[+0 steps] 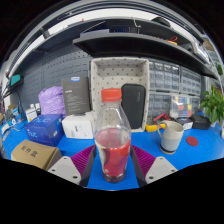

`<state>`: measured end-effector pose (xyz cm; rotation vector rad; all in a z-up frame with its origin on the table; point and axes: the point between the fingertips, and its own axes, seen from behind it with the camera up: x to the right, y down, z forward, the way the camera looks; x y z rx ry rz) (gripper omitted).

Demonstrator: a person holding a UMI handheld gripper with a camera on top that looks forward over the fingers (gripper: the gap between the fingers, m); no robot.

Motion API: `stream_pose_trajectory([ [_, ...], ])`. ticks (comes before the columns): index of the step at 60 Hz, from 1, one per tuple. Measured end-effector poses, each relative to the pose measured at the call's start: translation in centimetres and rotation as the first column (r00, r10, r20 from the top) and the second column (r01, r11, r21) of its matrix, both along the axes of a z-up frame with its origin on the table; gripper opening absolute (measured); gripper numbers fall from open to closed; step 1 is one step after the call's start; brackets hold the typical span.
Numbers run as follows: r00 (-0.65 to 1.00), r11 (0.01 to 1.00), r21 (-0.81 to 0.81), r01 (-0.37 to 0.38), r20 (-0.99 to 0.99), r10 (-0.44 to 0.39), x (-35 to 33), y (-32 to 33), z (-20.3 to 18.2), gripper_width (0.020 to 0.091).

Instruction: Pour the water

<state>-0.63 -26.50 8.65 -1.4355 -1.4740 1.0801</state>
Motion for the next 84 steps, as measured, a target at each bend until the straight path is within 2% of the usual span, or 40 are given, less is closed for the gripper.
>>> stream_pose_trajectory([
  [12,0.997,1.000,0.005,0.008,-0.079,-0.008,-2.3,0.8,-0.3,0.0668],
  [17,0.993,1.000,0.007,-0.024,-0.112,0.025,-2.8,-0.2,-0.1,0.0566],
  [18,0.992,0.999,0.019,-0.028,-0.121,0.030,-2.9,-0.3,-0.1,0.0514],
  [27,0.989,0.998,0.034,-0.052,-0.138,0.057,-3.0,-0.4,-0.2,0.0457],
  [30,0.989,0.998,0.012,-0.054,-0.139,0.055,-3.1,-0.3,-0.1,0.0410],
  [39,0.990,0.997,0.017,-0.069,-0.123,0.071,-3.1,-0.4,-0.3,0.0406],
  [44,0.993,0.998,-0.034,-0.061,-0.105,0.057,-3.4,0.0,-0.2,0.0404],
  [54,1.000,0.960,-0.281,0.006,-0.010,-0.009,-4.7,1.9,0.1,0.0404],
  [62,0.994,0.830,-0.549,0.101,0.085,-0.065,-6.2,3.5,1.5,0.0406],
  [70,0.972,0.565,-0.792,0.233,0.201,-0.119,-7.3,5.5,2.7,0.0406],
  [77,0.955,0.304,-0.905,0.297,0.277,-0.108,-8.0,6.5,3.4,0.0404],
  [84,0.940,0.139,-0.930,0.339,0.332,-0.075,-8.6,6.8,4.2,0.0403],
])
